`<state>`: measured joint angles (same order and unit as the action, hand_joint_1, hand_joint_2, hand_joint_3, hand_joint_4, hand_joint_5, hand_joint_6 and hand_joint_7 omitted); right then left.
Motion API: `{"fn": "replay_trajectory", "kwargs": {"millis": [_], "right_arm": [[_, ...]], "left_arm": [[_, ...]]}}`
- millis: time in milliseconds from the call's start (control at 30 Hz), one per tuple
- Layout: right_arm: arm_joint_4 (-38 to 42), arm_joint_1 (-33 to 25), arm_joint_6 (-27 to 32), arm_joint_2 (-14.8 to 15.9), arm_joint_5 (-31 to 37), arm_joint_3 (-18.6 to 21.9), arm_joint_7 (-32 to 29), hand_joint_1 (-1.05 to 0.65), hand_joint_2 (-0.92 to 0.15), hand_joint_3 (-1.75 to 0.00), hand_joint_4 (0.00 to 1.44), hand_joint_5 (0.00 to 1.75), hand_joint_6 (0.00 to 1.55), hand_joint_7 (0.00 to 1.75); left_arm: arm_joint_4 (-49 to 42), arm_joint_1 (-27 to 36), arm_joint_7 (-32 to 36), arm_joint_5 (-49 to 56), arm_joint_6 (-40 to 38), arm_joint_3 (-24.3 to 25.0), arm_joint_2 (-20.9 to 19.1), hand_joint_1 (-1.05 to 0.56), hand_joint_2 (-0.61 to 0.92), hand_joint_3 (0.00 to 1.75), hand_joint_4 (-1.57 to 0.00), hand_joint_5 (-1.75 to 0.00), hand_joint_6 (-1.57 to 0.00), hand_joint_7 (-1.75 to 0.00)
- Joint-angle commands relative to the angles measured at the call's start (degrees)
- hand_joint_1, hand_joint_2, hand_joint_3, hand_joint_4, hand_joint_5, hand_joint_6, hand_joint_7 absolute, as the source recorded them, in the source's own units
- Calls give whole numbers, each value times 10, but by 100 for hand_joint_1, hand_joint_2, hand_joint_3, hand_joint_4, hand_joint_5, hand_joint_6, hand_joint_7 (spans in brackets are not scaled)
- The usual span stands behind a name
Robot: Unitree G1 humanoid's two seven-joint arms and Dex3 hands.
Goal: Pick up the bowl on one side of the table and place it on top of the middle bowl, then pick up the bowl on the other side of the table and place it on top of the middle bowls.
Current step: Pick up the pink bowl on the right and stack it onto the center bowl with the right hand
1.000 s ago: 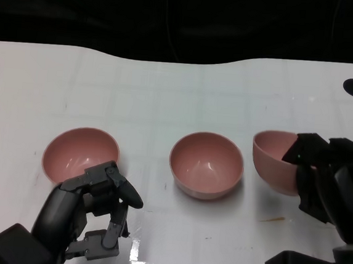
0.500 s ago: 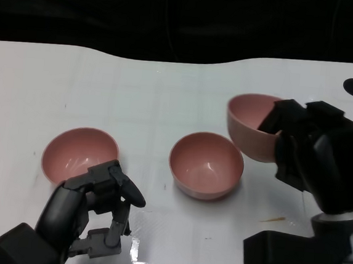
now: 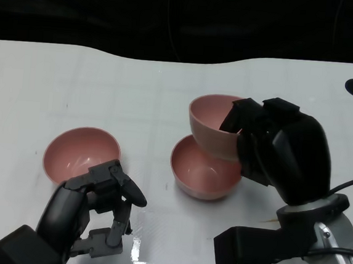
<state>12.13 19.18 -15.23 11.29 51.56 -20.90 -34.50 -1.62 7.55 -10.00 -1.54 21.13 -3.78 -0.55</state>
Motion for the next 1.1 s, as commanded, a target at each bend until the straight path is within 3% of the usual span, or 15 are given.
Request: {"fn": "replay_trajectory", "kwargs": {"millis": [33,267,367,533,600,667,700,767,800,933,1000,1100], "right_arm": [[33,16,-9,-6,0,-12,-17,-15,-19,-137,100,175,81,168],[94,29,-15,-13,11,-35,-44,-13,-18,-144,100,175,89,154],[118,31,-15,-15,14,-49,-47,-11,-16,-138,99,175,89,148],[153,34,-14,-20,17,-68,-56,-10,-21,-125,97,167,98,110],[161,34,-8,-18,19,-76,-46,-15,-34,-99,94,153,99,87],[163,32,6,-15,23,-84,-23,-21,-59,-59,87,128,100,53],[164,30,15,-13,25,-89,-6,-25,-68,-44,78,101,92,34],[163,26,27,-9,24,-97,22,-29,-76,-31,68,73,83,16],[160,23,34,-8,26,-100,35,-34,-82,-24,53,59,71,7],[139,11,72,-5,33,-110,80,-47,-91,-13,22,44,46,0],[132,8,83,-4,36,-112,90,-52,-92,-14,8,53,40,0],[123,5,87,-3,38,-114,94,-55,-92,-17,1,59,35,0]], "left_arm": [[1,3,4,-3,3,1,-1,-13,43,132,-81,-175,-75,-139],[7,7,10,5,2,-2,1,-12,44,130,-80,-175,-75,-139],[7,7,9,3,0,-3,1,-12,44,130,-80,-175,-75,-139],[7,7,9,4,2,-5,2,-11,45,128,-81,-174,-75,-138],[5,7,9,4,3,-5,3,-11,46,128,-81,-174,-75,-138],[5,7,9,5,3,-5,3,-11,46,128,-81,-174,-75,-137],[5,7,9,5,4,-6,2,-11,46,128,-81,-174,-76,-137],[5,8,8,5,4,-6,2,-11,46,128,-81,-173,-76,-137],[5,8,9,6,5,-6,2,-11,46,128,-81,-173,-76,-137],[3,7,7,5,6,-5,1,-12,46,128,-81,-173,-76,-136],[1,5,5,3,7,-5,2,-12,46,127,-81,-173,-76,-136],[3,5,5,3,3,-4,1,-12,46,127,-81,-172,-76,-135]]}}
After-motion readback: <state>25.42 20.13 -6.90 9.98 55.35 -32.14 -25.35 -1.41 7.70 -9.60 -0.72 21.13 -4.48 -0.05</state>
